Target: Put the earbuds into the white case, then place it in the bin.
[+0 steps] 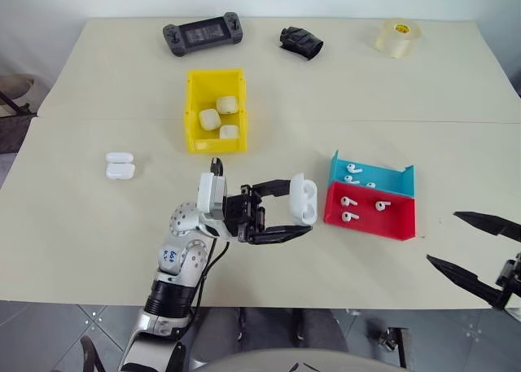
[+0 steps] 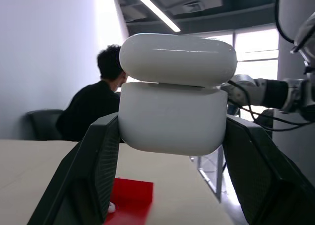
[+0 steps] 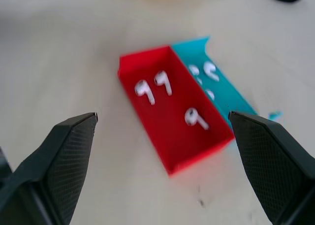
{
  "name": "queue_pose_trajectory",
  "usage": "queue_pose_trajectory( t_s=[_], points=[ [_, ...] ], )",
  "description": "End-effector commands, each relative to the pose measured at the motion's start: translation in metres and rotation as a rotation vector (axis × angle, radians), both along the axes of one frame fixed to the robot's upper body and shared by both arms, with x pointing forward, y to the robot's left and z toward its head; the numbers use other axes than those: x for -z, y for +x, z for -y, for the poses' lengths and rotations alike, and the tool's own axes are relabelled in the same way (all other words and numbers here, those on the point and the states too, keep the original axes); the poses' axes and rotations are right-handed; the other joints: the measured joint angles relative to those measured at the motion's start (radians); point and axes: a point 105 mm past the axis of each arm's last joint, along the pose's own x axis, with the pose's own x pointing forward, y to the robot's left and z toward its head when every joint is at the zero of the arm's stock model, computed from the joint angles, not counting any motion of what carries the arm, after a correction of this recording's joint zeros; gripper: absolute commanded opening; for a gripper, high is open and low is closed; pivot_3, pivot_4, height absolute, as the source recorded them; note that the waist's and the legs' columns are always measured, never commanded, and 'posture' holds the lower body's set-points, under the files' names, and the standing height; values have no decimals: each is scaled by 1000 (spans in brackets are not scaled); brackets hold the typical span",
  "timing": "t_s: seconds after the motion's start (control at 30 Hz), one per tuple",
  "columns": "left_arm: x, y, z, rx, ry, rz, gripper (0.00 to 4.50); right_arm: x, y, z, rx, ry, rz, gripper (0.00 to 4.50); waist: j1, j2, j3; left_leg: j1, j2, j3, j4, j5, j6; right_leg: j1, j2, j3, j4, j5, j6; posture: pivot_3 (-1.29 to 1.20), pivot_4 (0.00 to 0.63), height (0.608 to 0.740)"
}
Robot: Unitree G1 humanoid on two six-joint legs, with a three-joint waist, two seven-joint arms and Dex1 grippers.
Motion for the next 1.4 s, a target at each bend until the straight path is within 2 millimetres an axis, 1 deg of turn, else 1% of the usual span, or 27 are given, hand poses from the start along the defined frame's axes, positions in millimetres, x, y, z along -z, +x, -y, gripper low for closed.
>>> queue_pose_trajectory(
  t_s=[0.03, 0.13, 0.27, 0.3, 0.4, 0.5, 0.6, 0.77, 0.97, 1.2, 1.4],
  points=[
    [-12, -4, 6, 45, -75, 13, 2769, -5, -2, 12, 41, -59, -29, 4500, 1, 0, 0, 0, 0, 0, 0, 0, 0, 0, 0, 0, -1, 0, 0, 0, 150, 740],
    [-16, -9, 10, 71, -113, 9, 2769, -3, 0, 10, 23, -97, -68, 4500, 1, 0, 0, 0, 1, 0, 1, 0, 1, 1, -1, 1, -4, 0, 0, 0, 150, 740],
    [-13, -13, 10, 100, -68, -27, 2769, -3, 14, -3, -6, -141, -137, 4500, -2, 0, 0, 0, 1, 0, 1, 0, 1, 1, 0, 1, -4, 0, 0, 0, 150, 740],
    [-12, -13, 7, 94, -59, -22, 2769, -3, 25, -12, -43, -169, -165, 4500, -2, 0, 0, 0, 1, 0, 1, 0, 1, 1, 0, 0, -4, 0, 0, 0, 150, 740],
    [-12, -14, 2, 69, -59, 10, 2769, -2, 49, -28, -113, -264, -253, 4500, -8, 3, -1, 1, 3, 1, 1, 0, 1, 0, 0, 1, -3, 0, 0, 0, 150, 740],
    [-12, -15, 1, 56, -48, 24, 2769, 2, 64, -34, -147, -341, -328, 4500, 4, 4, -1, 0, 3, 0, 2, 0, 1, 0, 0, 1, -3, 0, -1, 0, 150, 740],
    [-10, -17, 0, 56, -42, 29, 2769, 5, 74, -41, -191, -394, -374, 4500, 14, 3, -1, -3, 2, -5, 3, 0, 1, -1, -1, -1, -3, 0, 0, 0, 150, 740],
    [-11, -21, 2, 75, -61, 23, 2769, 18, 93, -45, -243, -503, -386, 4500, 15, 3, -1, -6, 0, -4, 3, 0, 2, -1, -2, -1, -4, 0, 0, 0, 150, 740],
    [-12, -22, 4, 84, -67, 28, 2769, 21, 111, -42, -281, -585, -381, 4500, 5, 3, -1, -5, 1, -3, 3, 0, 2, -2, -1, -1, -3, 0, 0, 0, 150, 740],
    [-11, -24, 3, 89, -65, 31, 2769, 26, 121, -42, -319, -606, -385, 4500, -4, 3, -1, -4, 1, -3, 3, 0, 2, -3, -1, -2, 0, 0, 0, 0, 150, 740],
    [-9, -25, 0, 96, -50, 27, 2769, 29, 129, -47, -349, -616, -380, 4500, -4, 3, -1, -4, 2, -3, 3, 0, 1, -3, -1, -2, 1, 0, 0, 0, 150, 740]
  ],
)
